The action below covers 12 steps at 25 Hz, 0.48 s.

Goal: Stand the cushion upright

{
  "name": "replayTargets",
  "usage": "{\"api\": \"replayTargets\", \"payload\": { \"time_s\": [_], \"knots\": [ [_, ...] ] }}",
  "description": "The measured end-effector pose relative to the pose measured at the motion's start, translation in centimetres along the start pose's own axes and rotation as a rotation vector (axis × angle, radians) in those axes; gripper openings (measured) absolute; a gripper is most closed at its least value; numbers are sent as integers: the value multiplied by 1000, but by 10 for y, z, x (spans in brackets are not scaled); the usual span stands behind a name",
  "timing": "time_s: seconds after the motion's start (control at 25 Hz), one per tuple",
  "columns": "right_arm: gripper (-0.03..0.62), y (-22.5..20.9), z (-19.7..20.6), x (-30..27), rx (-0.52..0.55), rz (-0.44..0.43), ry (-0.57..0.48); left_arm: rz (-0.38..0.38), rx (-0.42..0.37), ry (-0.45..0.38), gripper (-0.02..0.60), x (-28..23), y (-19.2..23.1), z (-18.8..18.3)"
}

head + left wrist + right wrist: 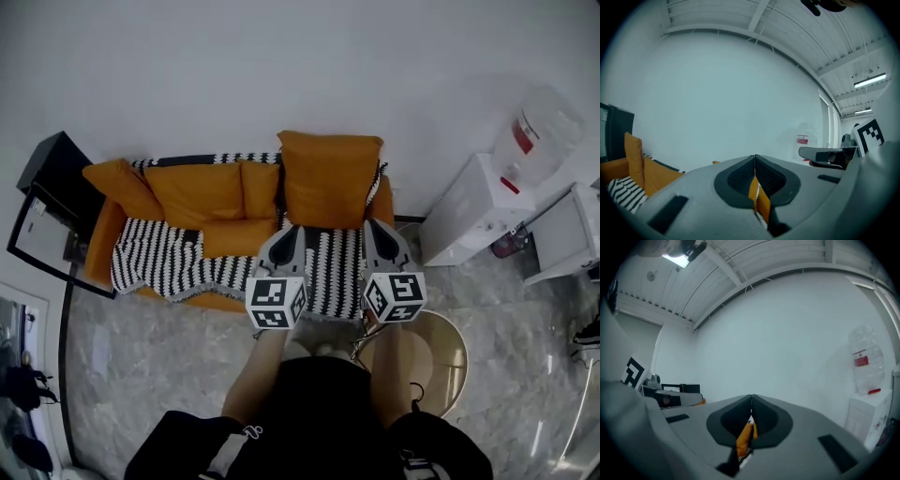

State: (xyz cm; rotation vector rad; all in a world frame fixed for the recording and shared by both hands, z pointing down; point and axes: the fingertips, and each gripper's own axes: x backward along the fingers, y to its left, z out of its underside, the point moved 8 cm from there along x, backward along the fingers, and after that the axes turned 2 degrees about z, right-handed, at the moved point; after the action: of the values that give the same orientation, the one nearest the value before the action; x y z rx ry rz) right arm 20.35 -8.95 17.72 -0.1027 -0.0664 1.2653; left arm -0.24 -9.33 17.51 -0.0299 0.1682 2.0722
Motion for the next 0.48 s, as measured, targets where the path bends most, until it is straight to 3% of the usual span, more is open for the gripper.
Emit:
{"api": "replayTargets", "payload": {
  "time_s": [0.48],
  "knots": [
    [11,-9,1,7,13,0,20,17,12,10,11,-7,-15,1]
  ]
}}
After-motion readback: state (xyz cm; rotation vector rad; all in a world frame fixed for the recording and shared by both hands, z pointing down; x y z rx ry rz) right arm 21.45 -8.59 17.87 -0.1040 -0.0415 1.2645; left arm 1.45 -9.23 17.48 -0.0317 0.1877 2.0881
